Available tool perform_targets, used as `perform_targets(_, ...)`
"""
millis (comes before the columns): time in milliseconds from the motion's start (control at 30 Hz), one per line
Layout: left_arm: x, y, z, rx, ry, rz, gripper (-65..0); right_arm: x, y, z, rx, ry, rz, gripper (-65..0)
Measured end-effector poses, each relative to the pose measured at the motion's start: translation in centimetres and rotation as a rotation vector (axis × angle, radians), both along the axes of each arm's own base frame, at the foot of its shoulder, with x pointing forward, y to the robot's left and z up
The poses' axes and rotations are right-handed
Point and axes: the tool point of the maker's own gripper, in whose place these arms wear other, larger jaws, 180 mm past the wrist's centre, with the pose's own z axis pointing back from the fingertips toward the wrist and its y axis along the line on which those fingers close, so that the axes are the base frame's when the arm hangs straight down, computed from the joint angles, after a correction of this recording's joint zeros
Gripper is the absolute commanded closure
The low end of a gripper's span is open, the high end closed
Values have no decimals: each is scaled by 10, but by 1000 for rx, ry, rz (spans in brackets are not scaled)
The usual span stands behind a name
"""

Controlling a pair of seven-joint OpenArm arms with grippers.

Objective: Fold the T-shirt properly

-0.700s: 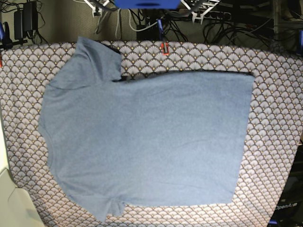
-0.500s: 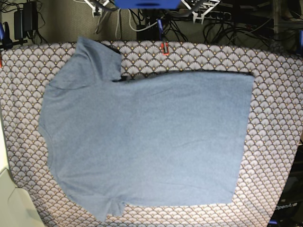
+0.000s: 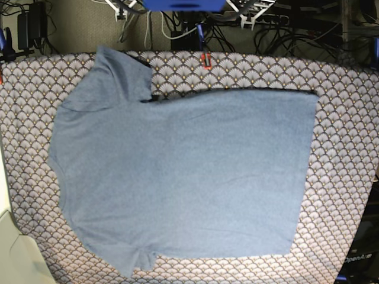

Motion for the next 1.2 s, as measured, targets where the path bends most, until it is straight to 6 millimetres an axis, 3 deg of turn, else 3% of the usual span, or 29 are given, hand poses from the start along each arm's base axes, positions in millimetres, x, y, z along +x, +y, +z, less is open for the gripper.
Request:
perform_targets(467, -3, 0, 0, -1, -3, -1, -3, -3, 0, 0, 0, 2, 0, 0)
perform_targets(600, -15, 3, 6, -6, -112, -14, -3, -11, -1, 5, -5, -81, 6, 0)
perform_targets(700, -44, 16, 18, 7, -137, -27, -3, -40, -5, 16, -11, -113, 15, 0)
perform_targets(767, -61, 26, 30, 20, -154, -35, -3, -62, -11, 30, -19, -132, 28, 0)
perform_targets(867, -50, 29, 51, 16, -249, -51, -3, -66, -22, 54, -38, -206, 46, 0)
perform_targets(1000, -24, 31, 86, 5, -389, -86, -3, -39, -31, 100, -49, -369, 90, 0)
perform_targets(1100, -13, 32, 120, 3, -465, -115, -3, -17, -35, 145, -59, -484, 118, 0)
perform_targets(1200, 6, 19, 158, -38, -533, -64, -3, 8, -46, 192, -95, -589, 132, 0)
